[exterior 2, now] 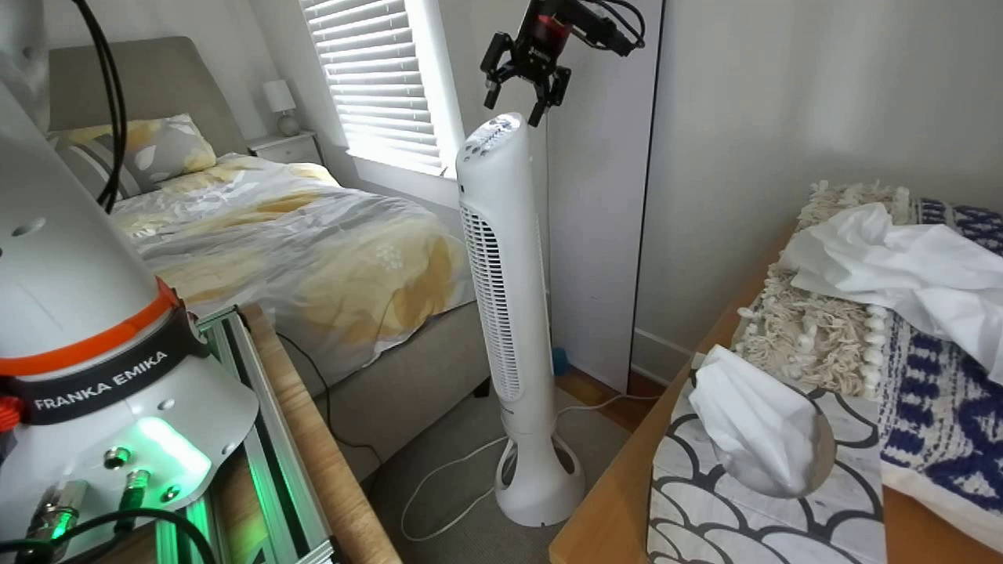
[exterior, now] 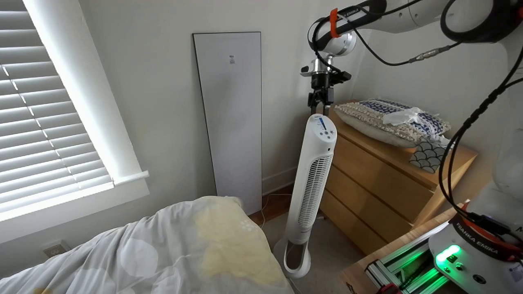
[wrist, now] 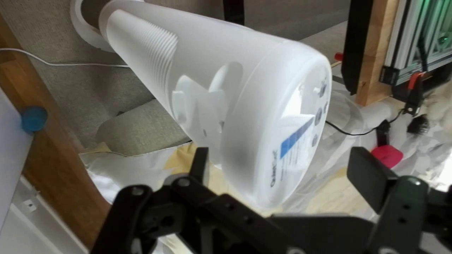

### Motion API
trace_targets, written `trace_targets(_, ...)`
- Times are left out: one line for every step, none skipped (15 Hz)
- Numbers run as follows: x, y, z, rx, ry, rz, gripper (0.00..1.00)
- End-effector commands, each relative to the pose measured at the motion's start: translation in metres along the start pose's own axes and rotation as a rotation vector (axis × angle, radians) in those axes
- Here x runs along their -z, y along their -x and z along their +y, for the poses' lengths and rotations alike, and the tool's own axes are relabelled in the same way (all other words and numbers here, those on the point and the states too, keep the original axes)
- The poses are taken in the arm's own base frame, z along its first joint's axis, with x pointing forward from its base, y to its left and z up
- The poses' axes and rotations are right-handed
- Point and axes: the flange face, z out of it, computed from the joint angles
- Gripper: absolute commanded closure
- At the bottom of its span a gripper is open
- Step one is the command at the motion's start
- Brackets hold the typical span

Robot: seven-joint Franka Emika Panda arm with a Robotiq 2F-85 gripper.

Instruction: Move the fan to the right

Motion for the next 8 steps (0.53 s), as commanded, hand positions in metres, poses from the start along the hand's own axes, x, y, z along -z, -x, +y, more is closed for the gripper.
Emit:
trace_targets(-0.008, -0.003, 0.011, 0.055, -0.103, -0.018, 0.00)
trace_targets(-0.011, -0.004, 0.013, 0.066, -0.121, -0.018, 0.00)
trace_targets(-0.014, -0.007, 0.015, 0.082, -0.138, -0.008, 0.00)
trace_targets(-0.018, -0.010, 0.016, 0.096, -0.152, -0.002, 0.00)
trace_targets(-0.022, -0.012, 0.018, 0.109, -0.167, 0.004, 0.02)
trace_targets(-0.025, -0.015, 0.019, 0.117, -0.179, 0.000, 0.23)
trace_targets(-0.028, -0.016, 0.020, 0.118, -0.189, -0.007, 0.27)
trace_targets(-0.029, -0.017, 0.021, 0.114, -0.195, -0.012, 0.30)
